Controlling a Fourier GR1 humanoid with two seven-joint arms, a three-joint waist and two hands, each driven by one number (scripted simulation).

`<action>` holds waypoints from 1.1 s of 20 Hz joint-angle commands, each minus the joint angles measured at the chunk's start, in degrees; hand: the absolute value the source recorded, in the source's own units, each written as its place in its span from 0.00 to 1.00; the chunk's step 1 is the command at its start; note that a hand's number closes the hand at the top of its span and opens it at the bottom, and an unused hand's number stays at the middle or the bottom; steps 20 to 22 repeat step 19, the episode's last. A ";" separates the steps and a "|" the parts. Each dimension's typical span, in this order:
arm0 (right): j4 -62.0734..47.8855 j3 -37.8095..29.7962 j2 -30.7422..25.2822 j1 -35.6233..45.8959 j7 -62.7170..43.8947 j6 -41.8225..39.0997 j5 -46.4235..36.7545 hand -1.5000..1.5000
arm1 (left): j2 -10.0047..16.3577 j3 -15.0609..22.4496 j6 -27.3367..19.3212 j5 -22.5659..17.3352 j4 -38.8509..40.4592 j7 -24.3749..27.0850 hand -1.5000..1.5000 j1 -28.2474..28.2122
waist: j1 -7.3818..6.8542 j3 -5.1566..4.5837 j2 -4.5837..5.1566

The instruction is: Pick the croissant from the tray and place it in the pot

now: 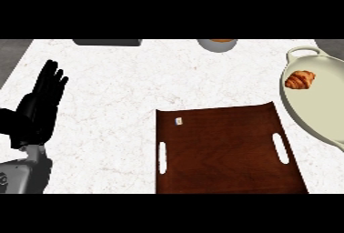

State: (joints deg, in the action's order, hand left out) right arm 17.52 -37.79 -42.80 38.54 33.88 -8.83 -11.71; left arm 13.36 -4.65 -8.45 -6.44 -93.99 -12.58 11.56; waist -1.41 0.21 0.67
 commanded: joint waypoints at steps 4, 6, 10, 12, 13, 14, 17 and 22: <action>-5.09 -2.61 -8.96 -4.61 3.59 -10.11 2.61 0.00 | -0.28 0.37 -0.94 0.16 -3.17 -4.46 0.50 0.52 | -0.02 0.07 -0.05; -6.16 -3.02 -8.53 -6.30 6.20 -11.32 3.04 0.00 | -1.54 0.89 0.06 1.04 0.24 1.69 0.50 -1.10 | 0.01 0.08 0.15; -6.84 -2.79 -11.96 -7.44 6.93 -15.28 2.82 0.00 | 0.27 -0.87 0.34 0.52 0.88 -0.22 0.50 2.05 | -0.19 0.16 0.22; -6.92 -2.63 -11.88 -7.07 6.94 -14.91 2.88 0.00 | -0.71 -0.22 -0.50 1.36 0.92 -0.41 0.50 1.03 | -0.23 0.12 0.10; -7.18 -2.38 -12.95 -8.18 7.41 -15.61 2.40 0.00 | -1.16 -0.11 -0.43 1.65 2.22 1.63 0.50 1.63 | -0.20 0.16 0.26; -6.71 -2.16 -12.83 -8.45 8.01 -15.98 2.52 0.00 | -1.44 0.43 -0.75 1.35 1.33 -1.44 0.50 2.73 | 0.08 0.10 0.02; -7.83 -2.54 -15.29 -11.47 9.01 -19.83 2.77 0.00 | 0.49 -1.67 0.69 -0.24 0.44 -1.97 0.50 1.77 | 0.02 0.18 0.07; -7.81 -2.88 -14.86 -11.55 9.67 -18.64 3.07 0.00 | -0.65 -0.97 0.94 0.59 2.05 1.95 0.50 0.42 | -0.18 0.22 0.23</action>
